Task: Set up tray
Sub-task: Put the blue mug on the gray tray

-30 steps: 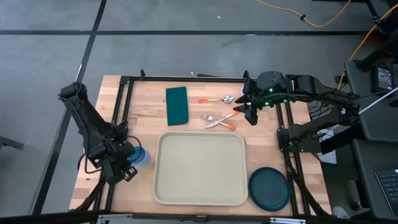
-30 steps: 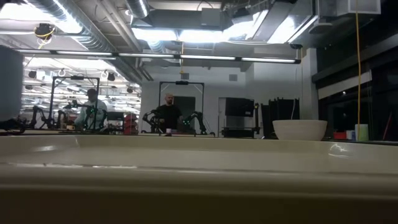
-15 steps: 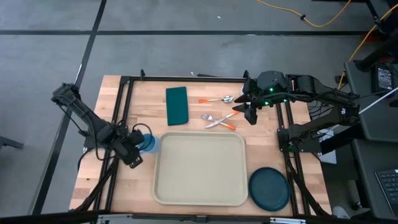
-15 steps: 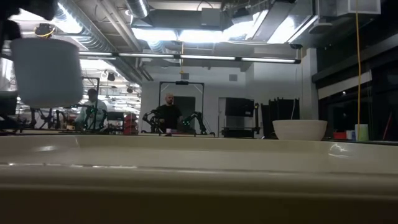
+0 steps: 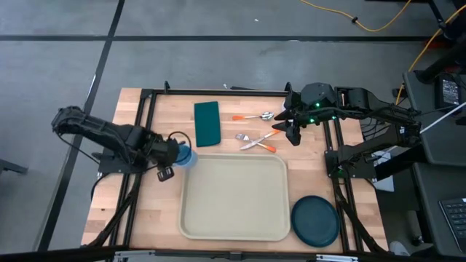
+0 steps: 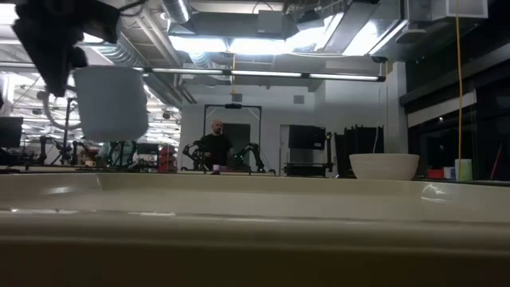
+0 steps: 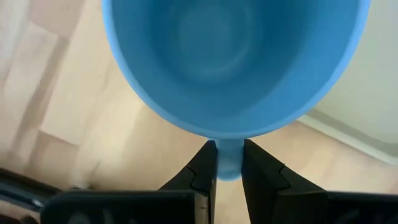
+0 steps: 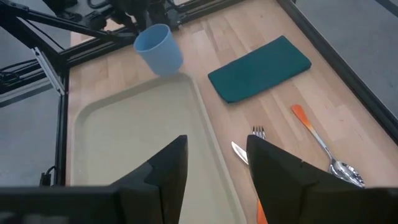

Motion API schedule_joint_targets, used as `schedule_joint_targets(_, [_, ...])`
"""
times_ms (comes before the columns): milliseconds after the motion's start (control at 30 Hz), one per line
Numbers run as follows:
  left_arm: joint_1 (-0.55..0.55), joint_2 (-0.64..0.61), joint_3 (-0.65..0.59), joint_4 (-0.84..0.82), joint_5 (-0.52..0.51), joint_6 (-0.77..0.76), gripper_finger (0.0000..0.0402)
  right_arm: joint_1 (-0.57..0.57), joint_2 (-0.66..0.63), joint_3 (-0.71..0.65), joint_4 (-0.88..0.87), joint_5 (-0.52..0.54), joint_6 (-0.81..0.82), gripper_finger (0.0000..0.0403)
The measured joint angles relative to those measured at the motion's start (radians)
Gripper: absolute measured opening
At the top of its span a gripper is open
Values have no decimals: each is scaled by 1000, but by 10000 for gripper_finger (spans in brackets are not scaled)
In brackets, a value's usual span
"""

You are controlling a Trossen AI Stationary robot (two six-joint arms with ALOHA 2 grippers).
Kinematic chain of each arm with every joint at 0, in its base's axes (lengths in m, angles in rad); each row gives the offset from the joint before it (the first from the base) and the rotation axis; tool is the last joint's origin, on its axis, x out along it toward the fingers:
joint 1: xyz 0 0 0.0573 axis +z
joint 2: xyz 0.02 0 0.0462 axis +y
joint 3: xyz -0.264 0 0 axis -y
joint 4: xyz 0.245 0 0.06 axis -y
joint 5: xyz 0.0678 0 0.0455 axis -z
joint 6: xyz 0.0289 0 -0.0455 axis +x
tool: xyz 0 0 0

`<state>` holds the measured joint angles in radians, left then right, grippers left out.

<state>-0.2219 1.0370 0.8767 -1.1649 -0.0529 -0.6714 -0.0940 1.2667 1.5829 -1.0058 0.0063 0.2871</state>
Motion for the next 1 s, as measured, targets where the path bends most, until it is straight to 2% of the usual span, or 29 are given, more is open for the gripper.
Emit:
schedule_joint_targets(200, [147, 19, 0, 71, 81, 197, 38, 0, 0, 0, 0, 0, 0, 170])
schedule_joint_targets(400, [238, 113, 0, 78, 147, 372, 38, 0, 0, 0, 0, 0, 12, 170])
schedule_joint_targets(567, [261, 209, 0, 127, 175, 500, 38, 0, 0, 0, 0, 0, 23, 170])
schedule_joint_targets(700, [276, 267, 0, 168, 214, 544, 38, 0, 0, 0, 0, 0, 26, 170])
schedule_joint_targets(1000, [277, 304, 0, 159, 216, 628, 38, -3, 0, 0, -1, 1, 24, 170])
